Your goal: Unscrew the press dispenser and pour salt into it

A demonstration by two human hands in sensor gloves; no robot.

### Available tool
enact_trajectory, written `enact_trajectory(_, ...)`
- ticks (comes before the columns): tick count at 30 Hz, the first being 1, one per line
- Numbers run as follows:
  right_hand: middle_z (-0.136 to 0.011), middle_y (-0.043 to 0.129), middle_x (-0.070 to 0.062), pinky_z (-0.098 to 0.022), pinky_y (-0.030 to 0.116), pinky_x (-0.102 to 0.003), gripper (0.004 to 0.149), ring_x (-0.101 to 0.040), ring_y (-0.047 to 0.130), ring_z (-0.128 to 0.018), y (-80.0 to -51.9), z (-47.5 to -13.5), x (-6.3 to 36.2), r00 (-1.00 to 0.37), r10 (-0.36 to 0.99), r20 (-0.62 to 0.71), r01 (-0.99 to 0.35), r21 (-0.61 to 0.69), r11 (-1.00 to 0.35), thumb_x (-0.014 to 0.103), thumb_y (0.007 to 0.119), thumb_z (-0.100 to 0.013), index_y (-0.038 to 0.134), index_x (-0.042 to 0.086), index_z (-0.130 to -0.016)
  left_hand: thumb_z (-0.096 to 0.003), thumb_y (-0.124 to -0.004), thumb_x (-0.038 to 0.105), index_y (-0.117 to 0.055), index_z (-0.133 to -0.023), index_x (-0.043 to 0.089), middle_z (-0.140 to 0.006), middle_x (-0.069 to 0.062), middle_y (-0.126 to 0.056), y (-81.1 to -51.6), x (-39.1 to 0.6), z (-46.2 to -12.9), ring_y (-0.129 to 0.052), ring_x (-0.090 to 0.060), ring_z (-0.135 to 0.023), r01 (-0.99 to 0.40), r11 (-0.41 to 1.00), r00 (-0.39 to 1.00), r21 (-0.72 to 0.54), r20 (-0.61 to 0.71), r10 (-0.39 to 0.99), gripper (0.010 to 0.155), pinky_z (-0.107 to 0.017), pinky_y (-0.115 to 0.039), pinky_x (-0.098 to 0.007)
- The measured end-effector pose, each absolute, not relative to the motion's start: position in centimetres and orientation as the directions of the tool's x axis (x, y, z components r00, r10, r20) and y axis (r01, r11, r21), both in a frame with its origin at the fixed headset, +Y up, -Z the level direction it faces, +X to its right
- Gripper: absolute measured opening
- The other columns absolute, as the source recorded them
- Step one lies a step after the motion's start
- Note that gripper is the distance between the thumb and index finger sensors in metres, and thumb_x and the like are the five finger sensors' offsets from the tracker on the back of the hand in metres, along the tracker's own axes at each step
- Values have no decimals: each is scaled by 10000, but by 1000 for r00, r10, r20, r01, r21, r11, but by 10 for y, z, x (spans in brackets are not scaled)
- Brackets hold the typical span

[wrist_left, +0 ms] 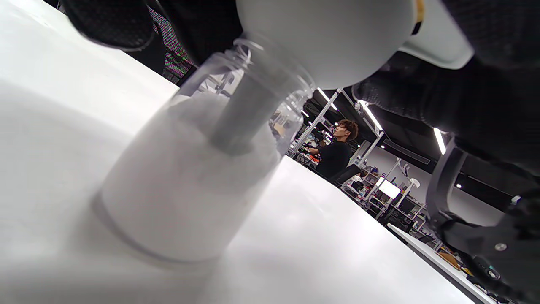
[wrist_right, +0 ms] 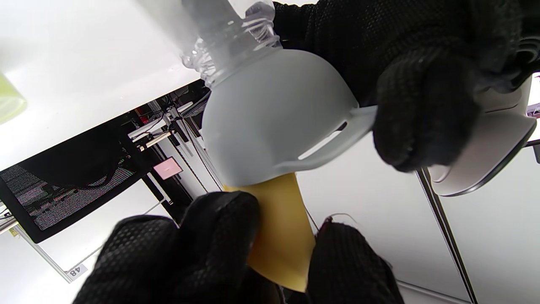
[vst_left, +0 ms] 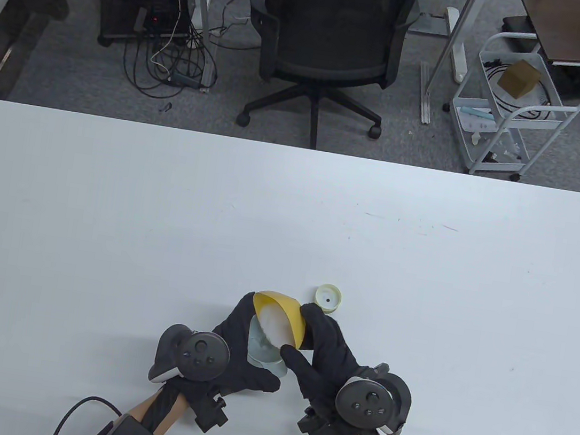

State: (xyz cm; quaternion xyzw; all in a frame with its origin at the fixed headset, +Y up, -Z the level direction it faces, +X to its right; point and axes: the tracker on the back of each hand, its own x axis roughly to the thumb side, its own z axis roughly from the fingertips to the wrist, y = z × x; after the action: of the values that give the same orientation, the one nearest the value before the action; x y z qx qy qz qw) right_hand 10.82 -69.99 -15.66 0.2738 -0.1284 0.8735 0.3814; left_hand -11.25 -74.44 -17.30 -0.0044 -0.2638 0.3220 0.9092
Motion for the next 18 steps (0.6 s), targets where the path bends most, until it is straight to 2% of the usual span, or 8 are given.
enact_trajectory(18,-981,601,-395,-622,707,-621,769,-362,865,-738,-700,-157,108,-561,590,580,-732,-14,-682,314,751,-599,379,-110,-1122,-303,-779,780,-114,-1161,-219,-1159,-377,-524,-744,-112,-173,-795,-421,-994,-583,793,653,-178,477,588,1475,-639,-690,-742)
